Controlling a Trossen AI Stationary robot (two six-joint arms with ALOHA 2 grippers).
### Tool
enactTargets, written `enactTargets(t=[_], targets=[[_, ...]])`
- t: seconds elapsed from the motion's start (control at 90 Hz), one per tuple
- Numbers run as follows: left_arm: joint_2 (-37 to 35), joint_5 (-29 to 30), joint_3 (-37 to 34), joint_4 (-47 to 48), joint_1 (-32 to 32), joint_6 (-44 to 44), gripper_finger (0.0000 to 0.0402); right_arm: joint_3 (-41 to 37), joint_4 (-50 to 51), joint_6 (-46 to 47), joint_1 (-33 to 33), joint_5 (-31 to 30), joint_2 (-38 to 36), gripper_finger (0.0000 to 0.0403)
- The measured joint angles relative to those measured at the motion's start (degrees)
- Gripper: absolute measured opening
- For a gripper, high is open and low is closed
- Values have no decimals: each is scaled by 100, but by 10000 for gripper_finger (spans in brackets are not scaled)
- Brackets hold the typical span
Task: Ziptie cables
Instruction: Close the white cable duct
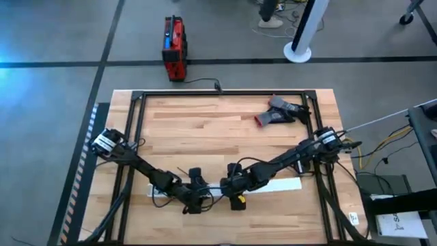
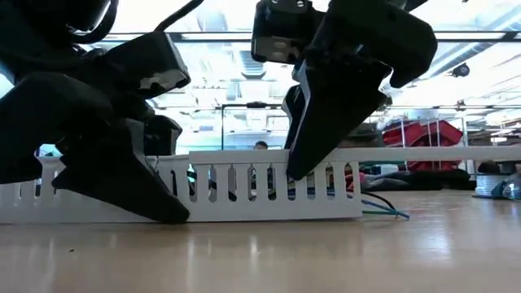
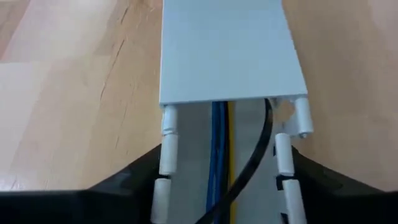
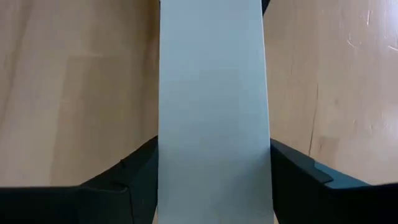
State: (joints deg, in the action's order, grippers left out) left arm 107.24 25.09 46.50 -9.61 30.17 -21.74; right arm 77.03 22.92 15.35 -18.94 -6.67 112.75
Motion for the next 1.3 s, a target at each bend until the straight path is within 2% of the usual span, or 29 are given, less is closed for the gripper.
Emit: enactTargets(t=[0.122,0.244,0.422,0.567,0.756,0.933,1.122,1.3], targets=[[0,-2,4,-6,-4,13,216,0,2,207,60,10,0,217],[0,0,7,-31,-7,26,227,-6,-41,-207,83,392,0,217],[-17,4,7,-34,-7,48,219,-8,-42,141,107,77,0,217],[-122,-8,20,41,-7,27,215,-17,-94,-294,166,670,0,217],[-448,-91,-148,100,-7,116,225,-13,-233,-385,131,670,0,217],[-734,-51,-394,104,-22,164,212,-25,-207,-471,134,523,-7,217],[-758,-45,-486,55,-22,106,217,-26,-192,-592,131,603,-9,217],[-754,-47,-565,-250,-17,151,221,-46,-369,-300,152,410,-9,217]])
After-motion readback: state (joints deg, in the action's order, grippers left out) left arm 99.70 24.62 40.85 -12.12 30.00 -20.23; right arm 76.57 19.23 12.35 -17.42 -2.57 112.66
